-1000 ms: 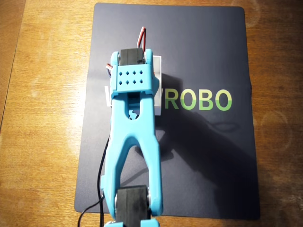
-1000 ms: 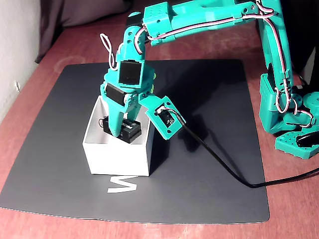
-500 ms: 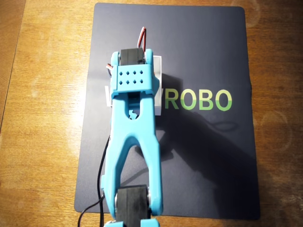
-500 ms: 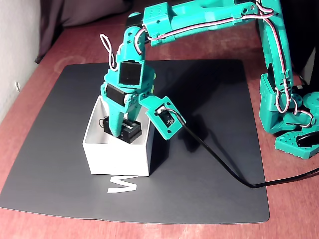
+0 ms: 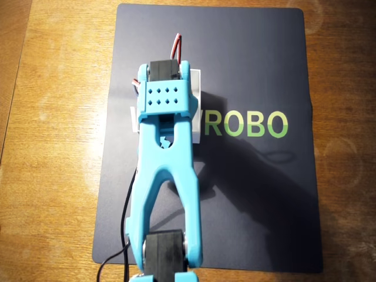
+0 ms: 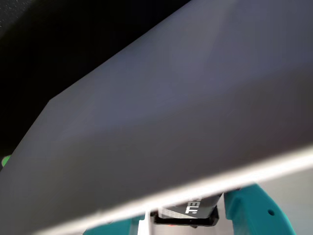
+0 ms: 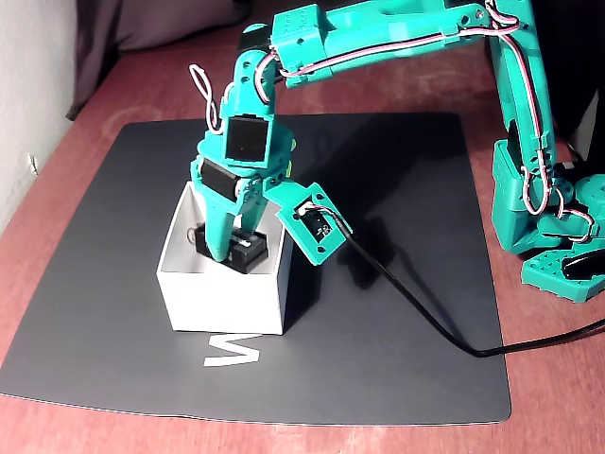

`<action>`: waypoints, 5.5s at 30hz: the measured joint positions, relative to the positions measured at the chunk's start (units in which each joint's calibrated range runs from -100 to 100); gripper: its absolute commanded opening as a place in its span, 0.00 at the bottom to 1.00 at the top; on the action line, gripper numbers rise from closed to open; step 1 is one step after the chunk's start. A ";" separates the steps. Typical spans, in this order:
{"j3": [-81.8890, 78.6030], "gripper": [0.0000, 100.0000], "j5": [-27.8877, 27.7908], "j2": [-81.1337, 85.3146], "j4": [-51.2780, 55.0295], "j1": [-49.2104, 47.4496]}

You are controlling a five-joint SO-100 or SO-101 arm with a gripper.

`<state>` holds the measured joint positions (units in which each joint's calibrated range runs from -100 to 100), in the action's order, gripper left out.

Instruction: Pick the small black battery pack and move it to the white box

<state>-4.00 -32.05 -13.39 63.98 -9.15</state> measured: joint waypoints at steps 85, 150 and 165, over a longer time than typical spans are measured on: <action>-76.18 0.08 34.00 100.93 2.88 14.96; -87.45 0.01 33.79 112.54 10.29 14.83; -87.45 0.01 33.79 112.54 10.29 14.83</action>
<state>-91.45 1.73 99.15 74.27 5.69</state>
